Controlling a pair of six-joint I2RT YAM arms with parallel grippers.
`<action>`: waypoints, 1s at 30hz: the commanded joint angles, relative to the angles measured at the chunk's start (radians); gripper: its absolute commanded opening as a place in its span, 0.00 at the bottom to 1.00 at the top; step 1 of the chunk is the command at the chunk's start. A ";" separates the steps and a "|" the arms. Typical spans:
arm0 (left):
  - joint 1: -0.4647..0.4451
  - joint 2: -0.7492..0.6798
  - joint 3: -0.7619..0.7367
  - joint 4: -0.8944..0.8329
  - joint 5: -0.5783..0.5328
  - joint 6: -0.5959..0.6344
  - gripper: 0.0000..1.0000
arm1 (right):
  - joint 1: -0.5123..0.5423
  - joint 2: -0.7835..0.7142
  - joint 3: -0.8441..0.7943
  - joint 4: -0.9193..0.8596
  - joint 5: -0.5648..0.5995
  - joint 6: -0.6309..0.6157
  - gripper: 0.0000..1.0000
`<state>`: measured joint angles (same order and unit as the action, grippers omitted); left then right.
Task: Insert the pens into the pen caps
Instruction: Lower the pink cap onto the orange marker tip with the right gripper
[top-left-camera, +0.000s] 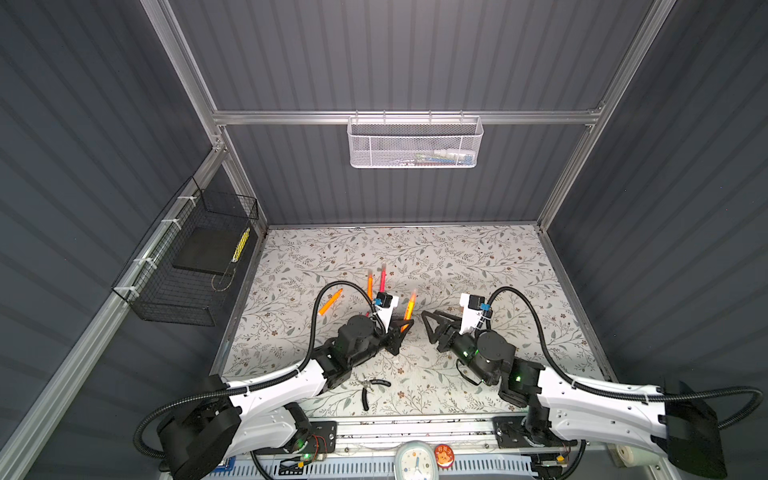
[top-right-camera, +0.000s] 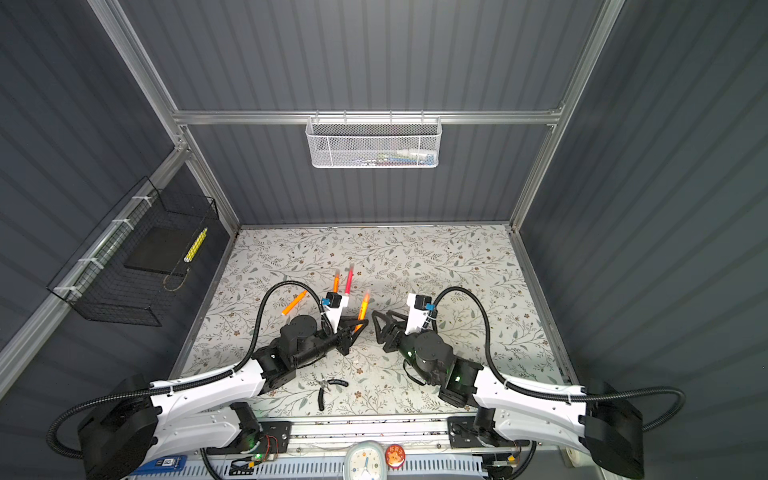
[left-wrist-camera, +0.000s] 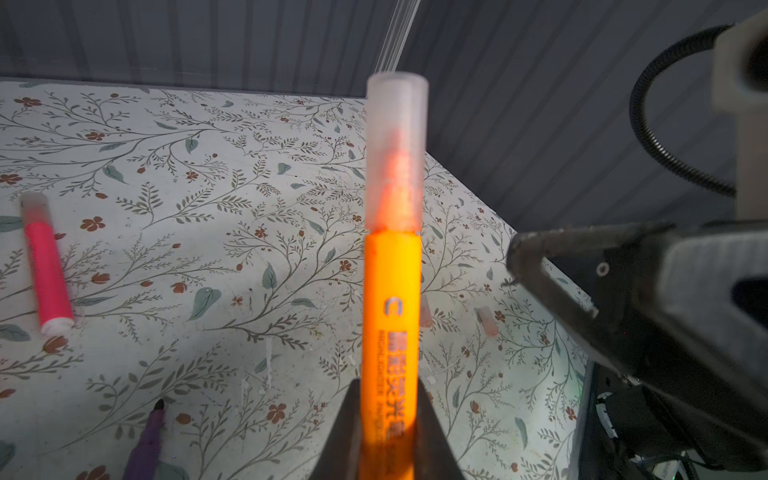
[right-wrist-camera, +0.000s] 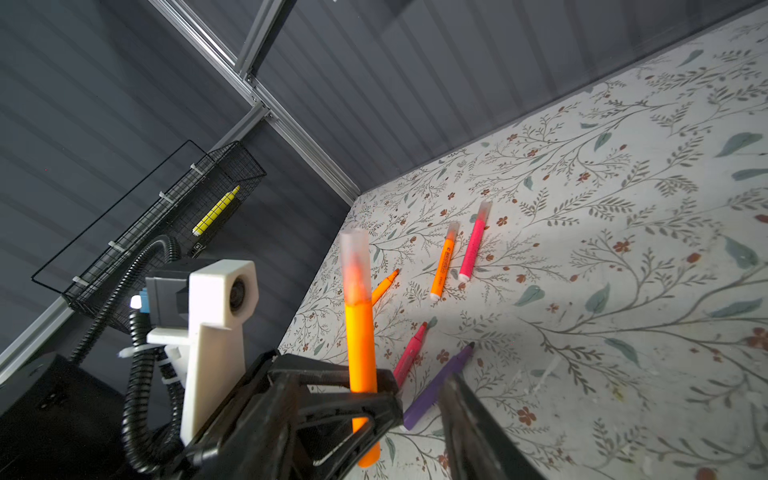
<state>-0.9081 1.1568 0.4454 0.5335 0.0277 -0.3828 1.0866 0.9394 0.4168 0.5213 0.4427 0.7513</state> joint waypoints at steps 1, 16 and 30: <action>0.003 0.019 -0.039 0.082 0.041 0.050 0.00 | -0.013 -0.040 0.031 -0.120 0.024 -0.048 0.60; -0.010 0.016 -0.057 0.073 0.061 0.105 0.00 | -0.099 0.220 0.315 -0.296 -0.083 -0.035 0.60; -0.014 0.024 -0.057 0.080 0.058 0.110 0.00 | -0.117 0.336 0.376 -0.279 -0.137 -0.027 0.24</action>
<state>-0.9161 1.1748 0.3851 0.5892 0.0784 -0.2955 0.9718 1.2758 0.7696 0.2447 0.3164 0.7292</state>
